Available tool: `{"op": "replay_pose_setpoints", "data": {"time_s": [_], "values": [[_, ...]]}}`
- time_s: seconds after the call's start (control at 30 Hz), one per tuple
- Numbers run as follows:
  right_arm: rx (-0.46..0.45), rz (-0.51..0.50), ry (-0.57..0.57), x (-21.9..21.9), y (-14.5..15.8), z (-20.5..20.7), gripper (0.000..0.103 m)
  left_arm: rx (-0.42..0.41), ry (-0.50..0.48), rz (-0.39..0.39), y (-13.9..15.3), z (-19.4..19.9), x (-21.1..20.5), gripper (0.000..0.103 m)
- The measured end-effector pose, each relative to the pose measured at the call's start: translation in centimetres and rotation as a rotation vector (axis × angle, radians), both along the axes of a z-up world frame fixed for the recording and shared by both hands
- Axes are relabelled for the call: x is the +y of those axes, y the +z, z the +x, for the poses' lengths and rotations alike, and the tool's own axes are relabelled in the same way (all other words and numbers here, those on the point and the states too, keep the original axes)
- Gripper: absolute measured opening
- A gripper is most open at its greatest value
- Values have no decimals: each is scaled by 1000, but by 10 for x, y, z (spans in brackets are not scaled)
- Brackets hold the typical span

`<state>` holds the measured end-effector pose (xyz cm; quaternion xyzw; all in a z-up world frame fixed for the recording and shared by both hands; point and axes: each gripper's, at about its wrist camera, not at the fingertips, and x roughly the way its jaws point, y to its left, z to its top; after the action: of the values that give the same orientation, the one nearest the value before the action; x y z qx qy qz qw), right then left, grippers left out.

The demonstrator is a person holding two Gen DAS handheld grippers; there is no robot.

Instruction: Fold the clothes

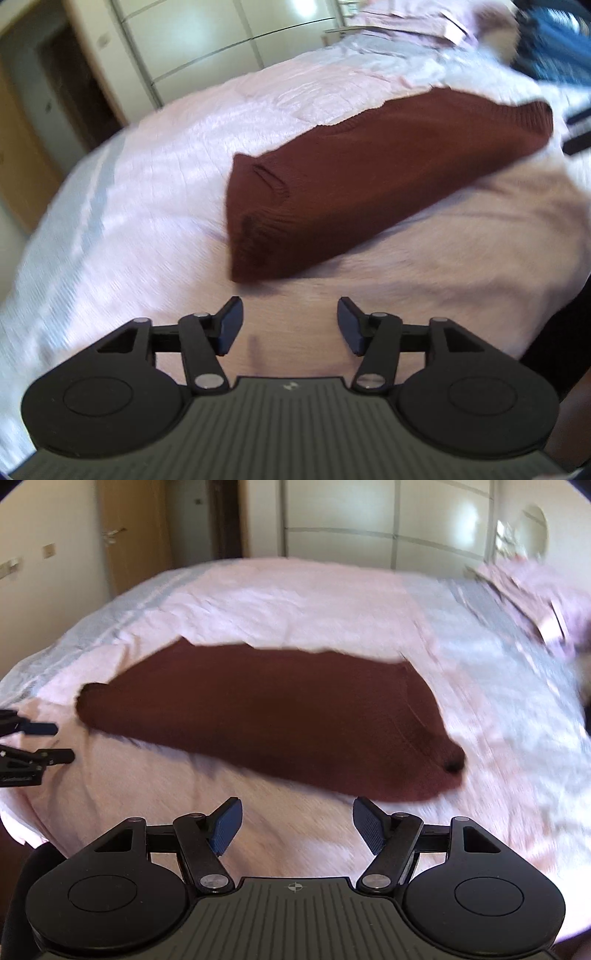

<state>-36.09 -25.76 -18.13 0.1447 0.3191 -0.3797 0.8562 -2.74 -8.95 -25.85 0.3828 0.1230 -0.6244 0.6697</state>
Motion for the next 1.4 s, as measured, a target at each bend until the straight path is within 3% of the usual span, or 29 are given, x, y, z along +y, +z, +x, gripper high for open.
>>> {"op": "replay_pose_setpoints", "data": {"time_s": [0.13, 0.3, 0.43, 0.6, 0.63, 0.67, 0.77, 0.97, 1.03, 1.1, 1.13, 1.27, 1.4], "values": [[41, -121, 186, 23, 1, 54, 70, -121, -95, -21, 1, 22, 1, 63], [158, -302, 419, 52, -18, 136, 70, -230, -208, -46, -1, 49, -4, 64], [254, -419, 566, 67, -42, 194, 70, -255, -310, -75, 0, 67, -13, 69], [421, -577, 617, 68, -83, 248, 69, -284, -428, -73, -4, 84, -30, 74], [450, -607, 627, 68, -90, 255, 62, -295, -454, -69, -6, 87, -34, 74], [460, -623, 637, 67, -94, 260, 39, -311, -477, -64, -9, 89, -38, 76], [403, -584, 624, 57, -89, 259, 18, -396, -561, -63, -19, 89, -49, 80], [171, -480, 528, 28, -49, 228, 13, -548, -738, -114, -37, 70, -92, 79], [126, -456, 508, 21, -40, 221, 13, -556, -779, -108, -37, 62, -110, 67], [80, -433, 495, 12, -34, 214, 12, -557, -814, -93, -36, 53, -128, 18], [58, -421, 489, 7, -32, 210, 12, -556, -820, -91, -33, 49, -135, 13], [-68, -346, 452, -16, -24, 193, 12, -550, -795, -112, -10, 31, -155, 12], [-249, -284, 373, -37, -7, 156, 12, -574, -805, -161, 27, -13, -177, 12]]}}
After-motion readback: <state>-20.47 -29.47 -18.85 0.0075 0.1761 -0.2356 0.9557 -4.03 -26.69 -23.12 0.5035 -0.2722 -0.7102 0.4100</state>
